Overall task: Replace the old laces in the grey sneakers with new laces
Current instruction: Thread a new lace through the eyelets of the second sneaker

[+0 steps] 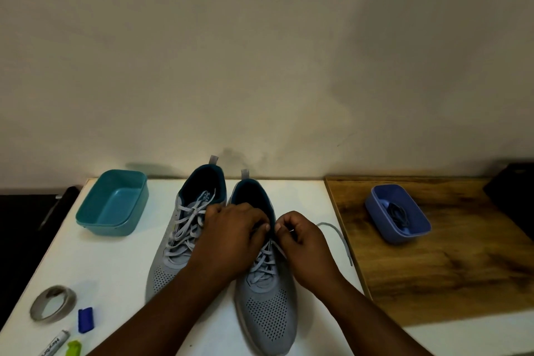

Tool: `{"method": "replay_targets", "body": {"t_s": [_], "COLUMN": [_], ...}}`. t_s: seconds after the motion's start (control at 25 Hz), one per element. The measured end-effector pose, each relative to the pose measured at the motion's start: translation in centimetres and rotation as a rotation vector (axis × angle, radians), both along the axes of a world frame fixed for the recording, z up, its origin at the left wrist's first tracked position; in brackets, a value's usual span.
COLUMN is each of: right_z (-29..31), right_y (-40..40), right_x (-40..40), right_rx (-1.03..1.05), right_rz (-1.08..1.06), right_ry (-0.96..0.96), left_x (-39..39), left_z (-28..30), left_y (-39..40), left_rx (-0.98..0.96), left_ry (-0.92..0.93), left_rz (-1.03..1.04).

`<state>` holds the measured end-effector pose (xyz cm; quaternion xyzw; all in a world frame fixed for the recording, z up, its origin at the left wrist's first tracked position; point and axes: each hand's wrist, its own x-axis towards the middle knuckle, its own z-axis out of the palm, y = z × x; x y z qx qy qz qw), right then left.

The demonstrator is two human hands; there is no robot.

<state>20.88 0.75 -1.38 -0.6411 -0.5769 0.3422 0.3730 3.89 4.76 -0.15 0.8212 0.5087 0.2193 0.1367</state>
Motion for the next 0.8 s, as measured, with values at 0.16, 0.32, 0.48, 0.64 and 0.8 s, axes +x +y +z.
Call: {"method": "replay_targets", "body": {"t_s": [0.16,0.32,0.48,0.64,0.8], "right_z": [-0.5,0.5,0.9,0.0,0.6], "right_y": [0.4,1.2,1.8,0.6,0.2], "right_x": [0.5,1.7,7.0,4.3,1.5], "right_rx": [-0.068,-0.078,-0.04,0.057,0.093], "right_rz": [-0.207,-0.597,-0.908,-0.389,0.113], "right_ry": [0.115,0.456,0.535,0.091,-0.157], "left_x": [-0.8,-1.4,-2.1,-3.5,-4.6], "left_z": [0.4,0.6,0.5,0.5,0.2], "left_y": [-0.4,-0.4,-0.1,0.6,1.5], "left_rx": [0.004,-0.034,-0.029,-0.092,-0.141], "left_ry": [0.082,0.082,0.082,-0.073,-0.078], "left_rz": [-0.063,-0.103,-0.148,-0.265,-0.362]}}
